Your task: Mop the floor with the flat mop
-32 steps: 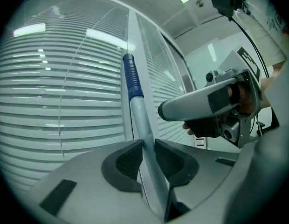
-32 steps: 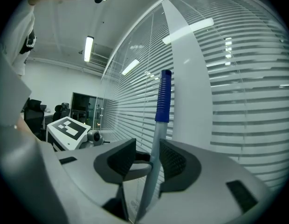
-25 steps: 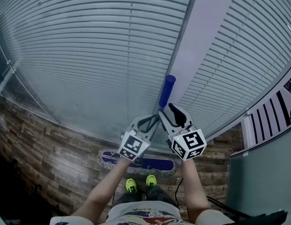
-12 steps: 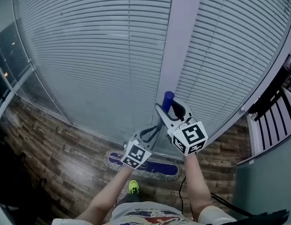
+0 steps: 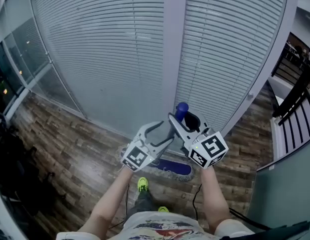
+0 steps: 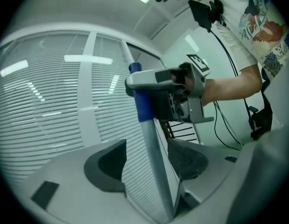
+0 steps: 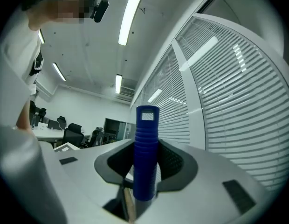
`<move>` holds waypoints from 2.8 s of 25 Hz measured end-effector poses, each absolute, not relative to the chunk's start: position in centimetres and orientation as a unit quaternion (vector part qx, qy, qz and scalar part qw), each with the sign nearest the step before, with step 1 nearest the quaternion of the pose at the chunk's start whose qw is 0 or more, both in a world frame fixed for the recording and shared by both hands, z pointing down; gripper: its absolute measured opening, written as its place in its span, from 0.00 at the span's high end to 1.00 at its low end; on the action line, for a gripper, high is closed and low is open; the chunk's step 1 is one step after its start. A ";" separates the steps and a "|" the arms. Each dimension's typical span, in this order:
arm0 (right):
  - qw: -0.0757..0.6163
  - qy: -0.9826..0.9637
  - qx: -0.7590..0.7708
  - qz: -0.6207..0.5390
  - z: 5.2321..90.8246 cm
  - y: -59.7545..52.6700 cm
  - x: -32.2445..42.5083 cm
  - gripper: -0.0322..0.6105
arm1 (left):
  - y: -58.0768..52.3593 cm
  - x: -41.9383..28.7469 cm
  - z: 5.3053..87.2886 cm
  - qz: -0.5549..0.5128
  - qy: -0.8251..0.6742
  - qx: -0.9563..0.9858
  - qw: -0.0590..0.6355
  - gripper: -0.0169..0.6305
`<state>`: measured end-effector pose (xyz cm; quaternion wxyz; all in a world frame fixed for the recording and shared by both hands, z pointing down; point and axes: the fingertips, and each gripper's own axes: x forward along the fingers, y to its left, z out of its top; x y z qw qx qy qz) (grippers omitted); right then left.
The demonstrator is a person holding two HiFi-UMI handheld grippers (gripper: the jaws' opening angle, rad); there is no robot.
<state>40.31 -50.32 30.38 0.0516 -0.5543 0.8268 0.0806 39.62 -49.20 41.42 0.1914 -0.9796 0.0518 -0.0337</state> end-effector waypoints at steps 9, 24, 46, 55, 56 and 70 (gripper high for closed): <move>0.040 0.862 -0.500 0.078 32.1 -41.4 36.7 0.74 | -39.2 42.1 39.1 -0.026 -0.025 -0.979 0.201 0.72; 0.038 0.867 -0.489 0.083 35.1 -31.0 31.6 0.74 | -29.7 37.4 42.9 -0.023 -0.079 -0.996 0.042 0.74; -0.060 0.921 -0.375 0.083 46.7 -5.5 10.8 0.70 | -5.0 19.1 53.5 -0.132 -0.111 -0.985 -0.008 0.66; -0.048 0.926 -0.371 0.057 48.7 6.6 8.8 0.68 | 7.0 17.1 55.8 -0.162 -0.117 -0.980 -0.006 0.63; -0.048 0.927 -0.368 0.055 48.8 8.3 8.6 0.68 | 8.7 17.0 55.9 -0.163 -0.116 -0.980 -0.006 0.63; -0.074 0.941 -0.329 0.031 51.2 34.0 2.7 0.66 | 34.0 11.0 58.2 -0.181 -0.099 -0.978 -0.012 0.63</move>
